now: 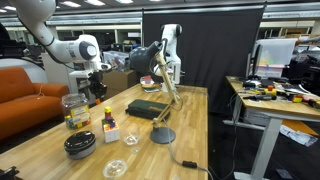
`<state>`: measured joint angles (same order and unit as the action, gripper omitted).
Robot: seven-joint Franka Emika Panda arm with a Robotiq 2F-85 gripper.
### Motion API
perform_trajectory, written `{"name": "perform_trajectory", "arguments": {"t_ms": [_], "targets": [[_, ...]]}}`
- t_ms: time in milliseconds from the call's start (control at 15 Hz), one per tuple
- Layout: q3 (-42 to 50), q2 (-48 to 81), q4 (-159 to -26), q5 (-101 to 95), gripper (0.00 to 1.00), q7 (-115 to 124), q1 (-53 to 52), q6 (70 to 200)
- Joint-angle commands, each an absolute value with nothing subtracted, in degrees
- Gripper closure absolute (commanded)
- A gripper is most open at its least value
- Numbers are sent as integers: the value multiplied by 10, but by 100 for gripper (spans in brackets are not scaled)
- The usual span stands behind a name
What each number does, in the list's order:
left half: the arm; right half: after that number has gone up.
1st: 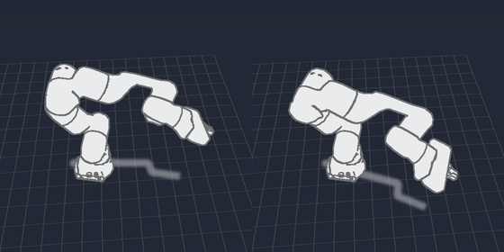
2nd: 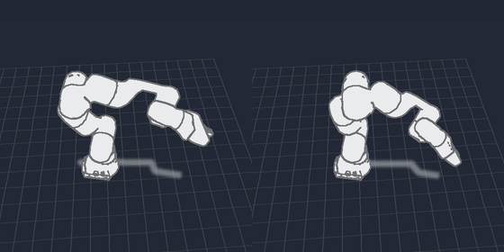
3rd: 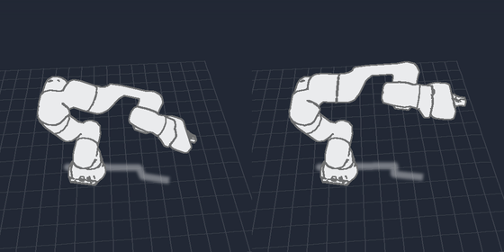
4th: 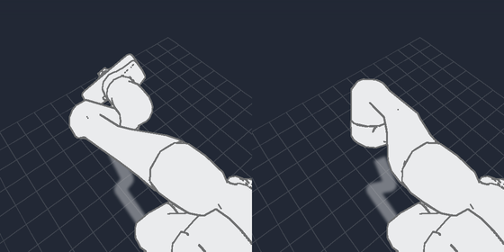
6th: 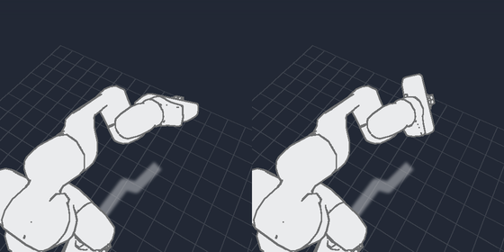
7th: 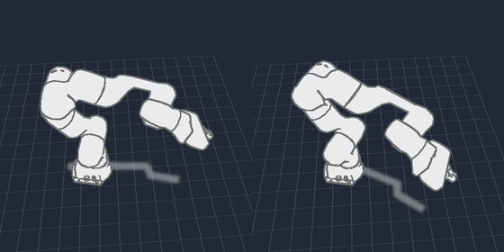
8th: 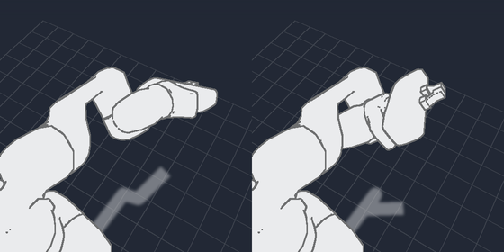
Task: Pick the orange block from the table and place it on the yellow block
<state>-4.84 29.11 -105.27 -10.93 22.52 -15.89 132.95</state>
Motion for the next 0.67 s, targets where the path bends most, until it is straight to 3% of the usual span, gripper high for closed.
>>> {"name": "perform_trajectory", "arguments": {"t_ms": [0, 600], "targets": [[-37, 299, -1045, -108, 93, 222, -167, 1317], [-29, 314, -1024, -101, 93, 211, -160, 1311]]}}
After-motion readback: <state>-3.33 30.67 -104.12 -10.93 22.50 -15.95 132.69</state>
